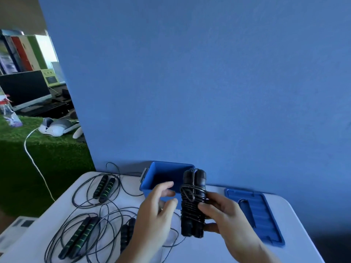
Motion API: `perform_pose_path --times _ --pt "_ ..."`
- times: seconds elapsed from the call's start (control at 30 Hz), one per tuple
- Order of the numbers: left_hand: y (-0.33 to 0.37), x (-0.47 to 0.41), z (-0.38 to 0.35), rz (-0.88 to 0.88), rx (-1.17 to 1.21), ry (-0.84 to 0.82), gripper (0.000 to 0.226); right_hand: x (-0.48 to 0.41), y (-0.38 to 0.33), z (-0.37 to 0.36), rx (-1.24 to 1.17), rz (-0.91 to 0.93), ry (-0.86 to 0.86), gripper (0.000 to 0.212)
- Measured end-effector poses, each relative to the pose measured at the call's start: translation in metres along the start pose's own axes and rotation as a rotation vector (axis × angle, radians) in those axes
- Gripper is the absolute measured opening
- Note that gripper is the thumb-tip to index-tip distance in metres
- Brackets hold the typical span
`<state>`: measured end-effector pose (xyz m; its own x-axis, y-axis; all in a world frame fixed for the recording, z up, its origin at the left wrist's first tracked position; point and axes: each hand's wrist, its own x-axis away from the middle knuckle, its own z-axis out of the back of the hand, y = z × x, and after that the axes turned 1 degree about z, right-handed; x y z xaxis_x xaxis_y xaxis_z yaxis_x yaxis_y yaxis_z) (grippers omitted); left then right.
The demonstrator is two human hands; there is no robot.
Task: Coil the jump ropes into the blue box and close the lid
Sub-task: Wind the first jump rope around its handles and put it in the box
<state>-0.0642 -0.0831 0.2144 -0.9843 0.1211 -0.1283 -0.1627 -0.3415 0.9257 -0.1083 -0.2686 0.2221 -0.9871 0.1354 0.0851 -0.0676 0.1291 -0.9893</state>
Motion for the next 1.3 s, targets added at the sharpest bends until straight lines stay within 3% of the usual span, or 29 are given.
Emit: perform_pose_path --times 0.5,0.9,1.07,1.3 --pt "-0.107 -0.137 0.088 -0.036 -0.121 -0.075 0.019 -0.103 0.030 -0.086 -0.028 -0.063 0.140 0.020" --pt "-0.171 -0.225 0.081 -0.027 -0.289 -0.061 0.016 -0.196 0.077 -0.096 -0.060 -0.218 0.137 0.018" --pt "-0.201 -0.252 0.059 -0.043 -0.360 -0.044 0.026 -0.239 0.094 -0.098 -0.067 -0.300 0.143 0.018" --pt "-0.227 -0.268 0.026 0.183 -0.381 -0.085 0.063 -0.281 0.124 -0.091 -0.104 -0.399 0.170 0.016"
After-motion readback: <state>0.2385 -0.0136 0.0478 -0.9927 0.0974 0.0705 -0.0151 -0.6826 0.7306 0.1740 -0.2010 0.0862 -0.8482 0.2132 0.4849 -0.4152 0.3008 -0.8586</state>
